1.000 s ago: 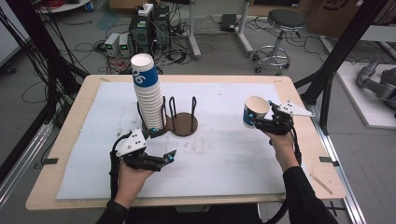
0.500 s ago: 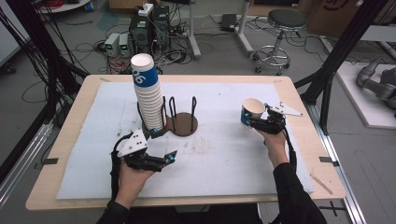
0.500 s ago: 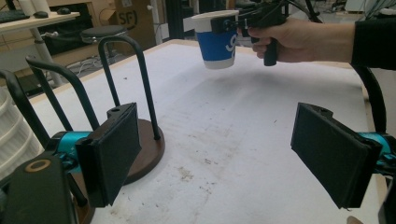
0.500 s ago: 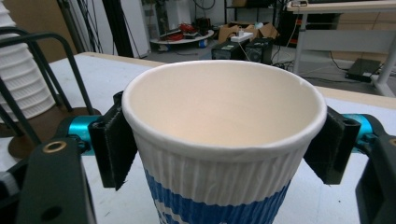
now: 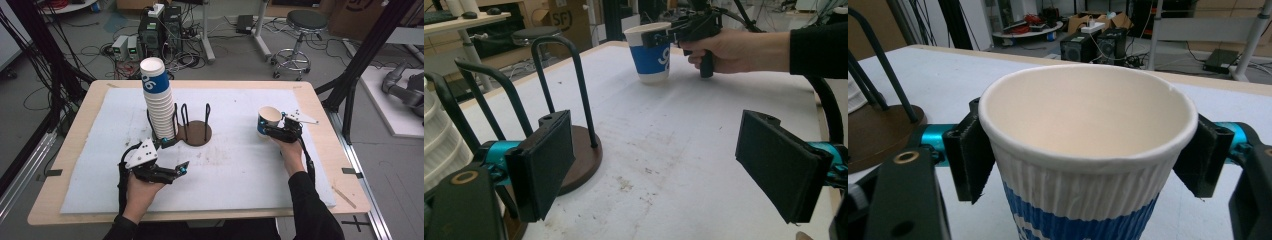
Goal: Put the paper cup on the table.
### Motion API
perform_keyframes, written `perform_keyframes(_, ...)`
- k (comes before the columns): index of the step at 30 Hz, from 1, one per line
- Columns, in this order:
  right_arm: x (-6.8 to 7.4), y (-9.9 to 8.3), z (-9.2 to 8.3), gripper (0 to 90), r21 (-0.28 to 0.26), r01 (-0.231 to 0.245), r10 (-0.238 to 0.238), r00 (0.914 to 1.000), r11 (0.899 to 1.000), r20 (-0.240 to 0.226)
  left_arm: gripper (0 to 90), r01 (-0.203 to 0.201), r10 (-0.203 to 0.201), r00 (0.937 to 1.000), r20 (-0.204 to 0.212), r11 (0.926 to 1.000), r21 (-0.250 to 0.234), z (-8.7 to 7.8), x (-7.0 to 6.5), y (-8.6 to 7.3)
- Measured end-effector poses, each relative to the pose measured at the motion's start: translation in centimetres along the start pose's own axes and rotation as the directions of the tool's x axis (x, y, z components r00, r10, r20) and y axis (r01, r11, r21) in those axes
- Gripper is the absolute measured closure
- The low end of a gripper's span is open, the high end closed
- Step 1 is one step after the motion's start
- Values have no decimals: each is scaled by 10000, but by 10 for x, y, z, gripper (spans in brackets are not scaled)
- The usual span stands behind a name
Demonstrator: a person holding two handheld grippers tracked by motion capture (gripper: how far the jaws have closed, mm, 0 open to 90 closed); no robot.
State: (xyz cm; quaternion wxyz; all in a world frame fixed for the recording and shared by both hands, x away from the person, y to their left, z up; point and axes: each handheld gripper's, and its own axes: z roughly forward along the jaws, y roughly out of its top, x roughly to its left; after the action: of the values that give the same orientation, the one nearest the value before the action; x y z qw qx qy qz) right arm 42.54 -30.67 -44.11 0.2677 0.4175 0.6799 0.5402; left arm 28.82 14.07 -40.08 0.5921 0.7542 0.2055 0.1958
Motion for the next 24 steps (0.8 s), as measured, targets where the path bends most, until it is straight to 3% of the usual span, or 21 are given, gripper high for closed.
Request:
perform_keyframes(7,-1,-1,0,218,176,67,-68,10000,9998,29,159,-27,27,10000,14,10000,37,1,-1,0)
perform_keyframes(14,4,0,-2,194,458,449,-459,9987,9979,205,158,-110,110,9999,32,9999,81,2,-2,0)
perform_keyframes(24,6,-1,-6,161,724,361,-389,9986,9967,369,159,-197,196,9998,59,9997,161,4,-4,1)
